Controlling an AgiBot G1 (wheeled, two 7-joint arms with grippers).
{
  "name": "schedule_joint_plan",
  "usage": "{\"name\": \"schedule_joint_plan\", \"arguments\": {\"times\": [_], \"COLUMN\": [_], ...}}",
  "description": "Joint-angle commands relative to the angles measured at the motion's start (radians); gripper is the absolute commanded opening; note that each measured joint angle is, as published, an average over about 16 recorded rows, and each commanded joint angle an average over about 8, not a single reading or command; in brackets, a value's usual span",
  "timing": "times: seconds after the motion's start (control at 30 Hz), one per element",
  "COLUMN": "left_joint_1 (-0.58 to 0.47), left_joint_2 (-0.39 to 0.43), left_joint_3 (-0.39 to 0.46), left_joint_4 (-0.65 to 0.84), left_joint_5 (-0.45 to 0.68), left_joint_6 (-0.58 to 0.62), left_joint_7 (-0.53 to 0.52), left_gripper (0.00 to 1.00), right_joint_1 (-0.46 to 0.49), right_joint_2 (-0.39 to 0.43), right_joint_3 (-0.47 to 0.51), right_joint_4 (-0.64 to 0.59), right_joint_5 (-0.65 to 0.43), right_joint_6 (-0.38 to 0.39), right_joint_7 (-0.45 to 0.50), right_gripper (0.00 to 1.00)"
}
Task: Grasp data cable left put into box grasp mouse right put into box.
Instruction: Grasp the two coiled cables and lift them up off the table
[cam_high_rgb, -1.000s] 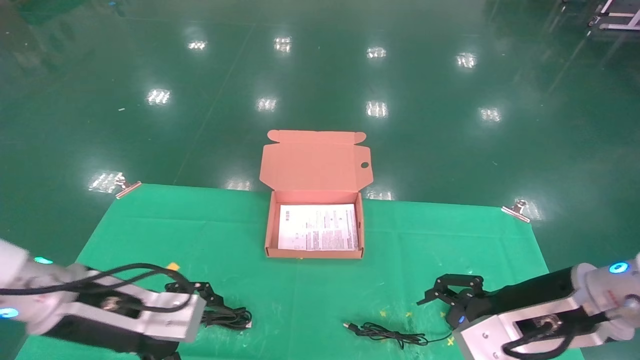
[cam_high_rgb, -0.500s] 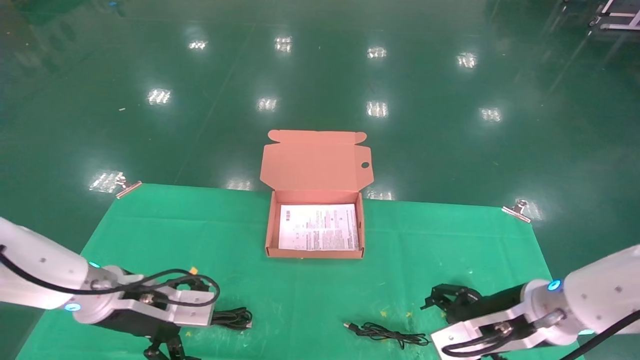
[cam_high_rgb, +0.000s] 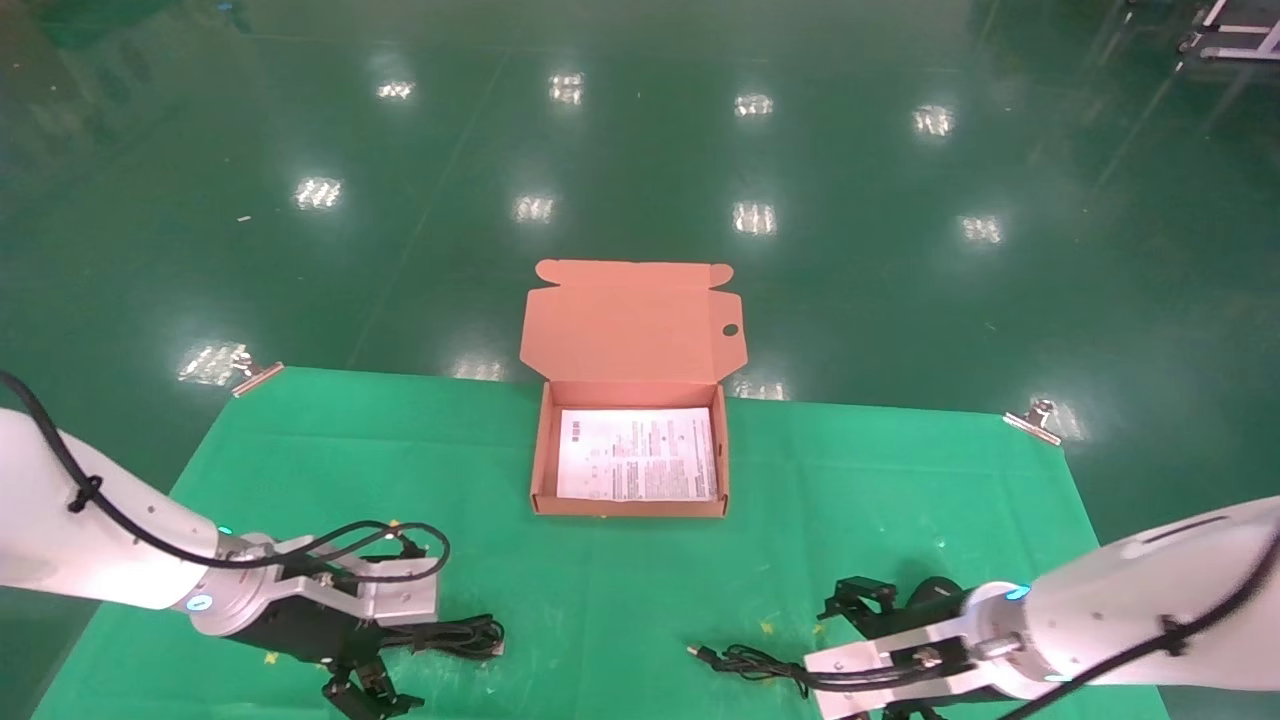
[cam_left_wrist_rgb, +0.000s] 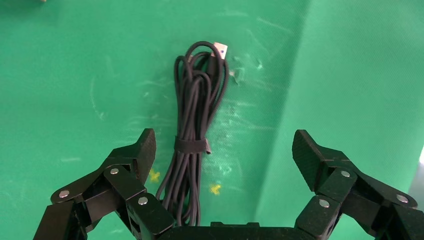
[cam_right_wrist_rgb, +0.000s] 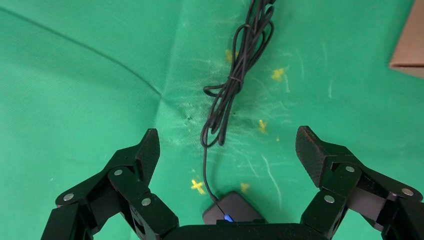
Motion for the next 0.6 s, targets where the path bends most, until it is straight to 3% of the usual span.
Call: {"name": "schedule_joint_plan", "arguments": {"times": [0.03, 0.6], "left_joint_1": [-0.008, -0.046], "left_joint_2": [0.02, 0.113], "left_joint_3": [-0.004, -0.021], "left_joint_4": [0.056, 0.376], "left_joint_5": [-0.005, -0.031], "left_joint_6": [-0.013, -0.082], "left_joint_7": [0.016, 0.181], "left_gripper": [1.0, 1.0], "right_joint_1": [-0.004, 0.016], "right_joint_2": [-0.019, -0.154], "right_joint_3": [-0.006, -0.025], "right_joint_4": [-0.022, -0.236], "right_joint_5": [-0.021, -0.047], "right_joint_6": [0.017, 0.086], "right_joint_7": [0.009, -0.049], "right_gripper": [1.0, 1.0]}}
